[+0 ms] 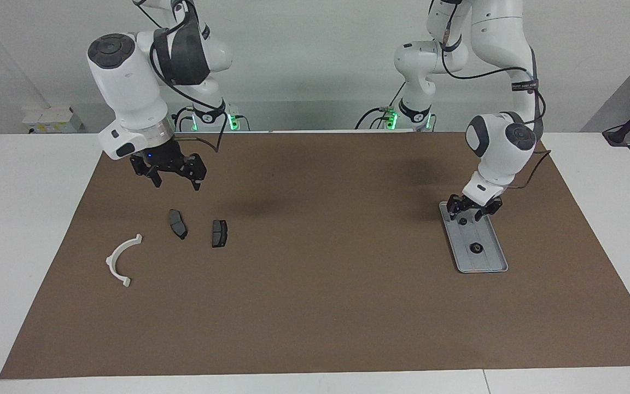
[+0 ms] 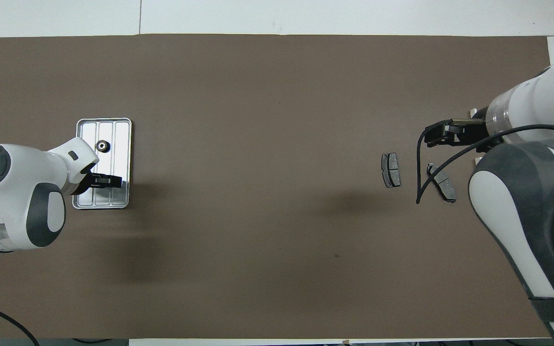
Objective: Place bearing gear from tray to pile
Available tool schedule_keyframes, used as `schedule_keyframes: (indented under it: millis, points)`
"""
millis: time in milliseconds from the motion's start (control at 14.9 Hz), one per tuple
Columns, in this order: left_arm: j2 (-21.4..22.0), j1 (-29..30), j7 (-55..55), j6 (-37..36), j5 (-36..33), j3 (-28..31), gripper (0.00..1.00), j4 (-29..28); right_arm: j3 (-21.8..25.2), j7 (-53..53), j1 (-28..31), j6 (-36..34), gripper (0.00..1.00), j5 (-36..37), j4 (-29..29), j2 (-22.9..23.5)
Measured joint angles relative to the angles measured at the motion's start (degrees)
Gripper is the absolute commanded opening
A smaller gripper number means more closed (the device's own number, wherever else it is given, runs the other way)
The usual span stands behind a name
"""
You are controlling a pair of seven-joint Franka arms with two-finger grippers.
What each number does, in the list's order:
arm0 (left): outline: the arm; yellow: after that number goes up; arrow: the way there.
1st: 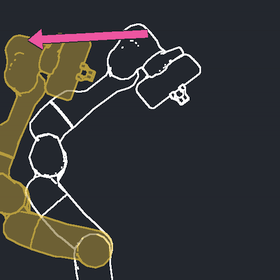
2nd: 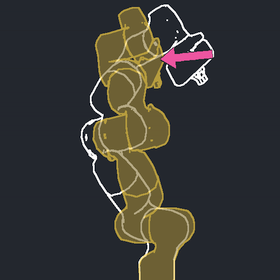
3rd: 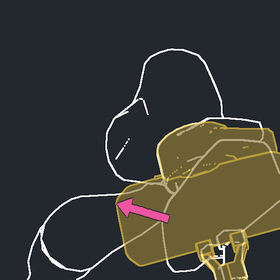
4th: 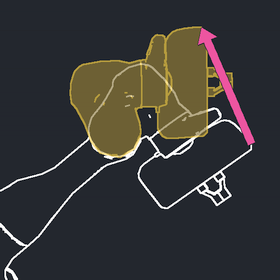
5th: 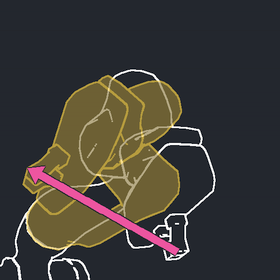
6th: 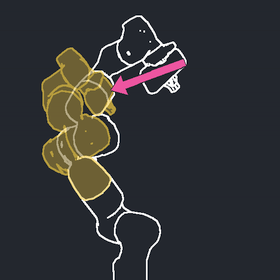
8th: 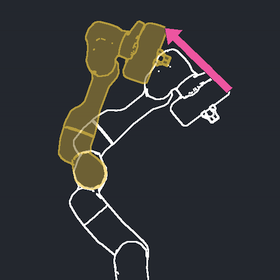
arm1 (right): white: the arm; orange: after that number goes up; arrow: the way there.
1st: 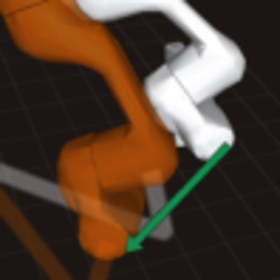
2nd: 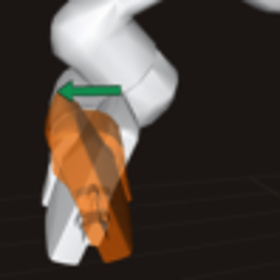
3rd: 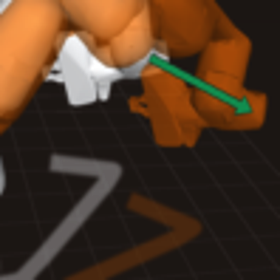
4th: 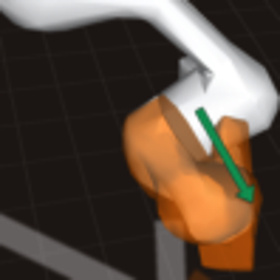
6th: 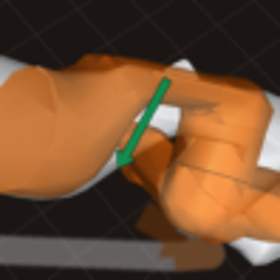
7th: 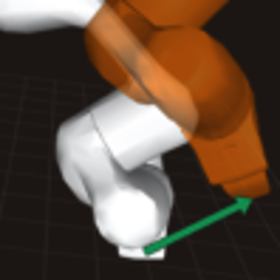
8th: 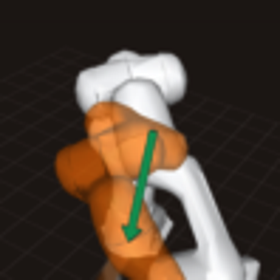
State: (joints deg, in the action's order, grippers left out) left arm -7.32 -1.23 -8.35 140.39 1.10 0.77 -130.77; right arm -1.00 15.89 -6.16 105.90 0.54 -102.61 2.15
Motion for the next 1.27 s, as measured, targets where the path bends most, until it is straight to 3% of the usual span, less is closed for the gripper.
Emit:
schedule_keyframes:
  millis: [67,268,335,469,536,804,1005,1139,1273]
  points:
    - [-0.23,0.0,0.18,0.43,0.0,-0.02,0.75,-0.02,-0.01,1.1,-0.5,0.53,1.0,0.0,-0.08,0.52]
    - [-0.98,-0.09,0.45,1.67,0.0,-0.17,0.53,-0.03,-0.01,2.45,-1.29,2.87,1.0,0.0,-0.32,2.38]
    - [-1.05,-0.12,0.6,1.83,0.0,-0.23,0.41,-0.02,0.0,2.52,-1.53,3.65,1.0,0.0,-0.35,3.02]
    - [-0.87,-0.22,1.1,1.96,0.01,-0.38,0.06,0.1,-0.01,2.73,-2.24,4.88,1.0,0.0,-0.42,4.26]
    - [-0.81,-0.26,1.29,1.96,0.01,-0.44,0.0,0.22,-0.01,3.39,-2.71,5.55,1.0,-0.01,-0.46,4.91]
    - [-1.05,-0.35,1.52,0.29,0.0,-0.49,0.0,2.4,-0.03,8.11,-4.88,8.15,1.0,-0.01,-0.65,7.66]
    - [-0.91,-0.54,1.92,-9.98,0.06,-0.55,0.0,9.91,0.0,8.77,-5.27,9.28,1.0,-0.01,-0.91,8.35]
    - [-0.57,-2.61,8.07,-17.98,0.14,-0.97,0.0,17.3,0.07,8.77,-5.26,9.32,1.0,-0.01,-1.0,8.35]
    - [-0.39,-8.74,19.81,-20.75,0.11,-1.3,0.0,21.25,0.07,8.77,-5.26,9.32,1.0,-0.01,-1.01,8.35]
